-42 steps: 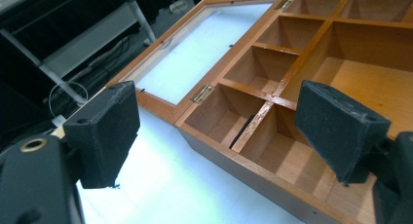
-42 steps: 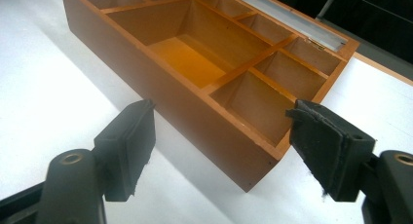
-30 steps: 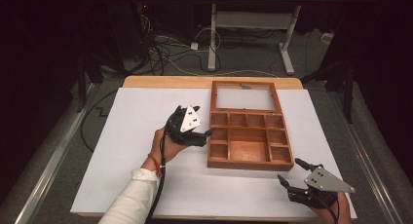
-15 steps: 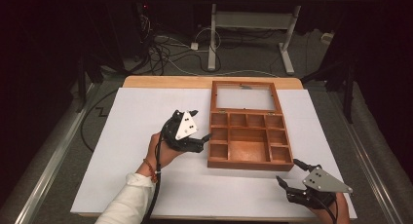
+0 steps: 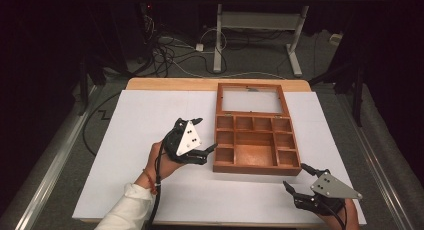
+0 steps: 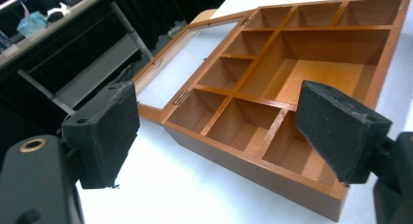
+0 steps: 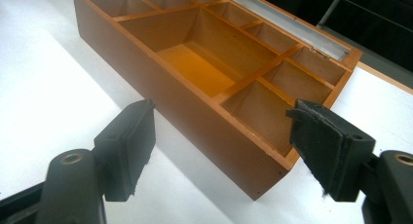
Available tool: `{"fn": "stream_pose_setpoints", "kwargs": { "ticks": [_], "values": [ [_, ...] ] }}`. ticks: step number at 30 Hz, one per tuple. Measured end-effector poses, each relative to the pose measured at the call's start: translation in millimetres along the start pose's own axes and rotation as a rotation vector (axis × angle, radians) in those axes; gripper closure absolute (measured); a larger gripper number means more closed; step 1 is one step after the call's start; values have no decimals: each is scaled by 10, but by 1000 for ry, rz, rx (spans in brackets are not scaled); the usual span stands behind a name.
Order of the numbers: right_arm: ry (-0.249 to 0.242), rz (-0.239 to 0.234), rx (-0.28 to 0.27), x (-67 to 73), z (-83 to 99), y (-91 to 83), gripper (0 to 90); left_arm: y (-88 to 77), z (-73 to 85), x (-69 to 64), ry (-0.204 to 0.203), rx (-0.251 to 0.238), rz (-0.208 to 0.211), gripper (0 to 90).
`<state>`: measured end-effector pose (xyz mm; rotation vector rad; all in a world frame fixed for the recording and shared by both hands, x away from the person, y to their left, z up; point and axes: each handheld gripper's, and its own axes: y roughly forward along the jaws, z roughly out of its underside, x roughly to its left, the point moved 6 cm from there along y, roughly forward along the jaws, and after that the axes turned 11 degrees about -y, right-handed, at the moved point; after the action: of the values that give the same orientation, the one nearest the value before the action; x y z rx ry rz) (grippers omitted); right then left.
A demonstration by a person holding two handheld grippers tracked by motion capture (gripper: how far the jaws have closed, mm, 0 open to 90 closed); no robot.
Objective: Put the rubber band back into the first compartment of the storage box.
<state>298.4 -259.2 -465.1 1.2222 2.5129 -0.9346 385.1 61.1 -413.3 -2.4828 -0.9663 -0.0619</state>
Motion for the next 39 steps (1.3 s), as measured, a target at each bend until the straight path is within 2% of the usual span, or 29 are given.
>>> {"fn": "stream_pose_setpoints", "kwargs": {
  "ticks": [11,39],
  "values": [
    [-7,-1,-2,12,-13,1,254,-109,38,-40,8,-8,4,162],
    [-19,-6,-5,45,-40,3,254,-446,192,-59,20,-17,-27,162]
  ]
}}
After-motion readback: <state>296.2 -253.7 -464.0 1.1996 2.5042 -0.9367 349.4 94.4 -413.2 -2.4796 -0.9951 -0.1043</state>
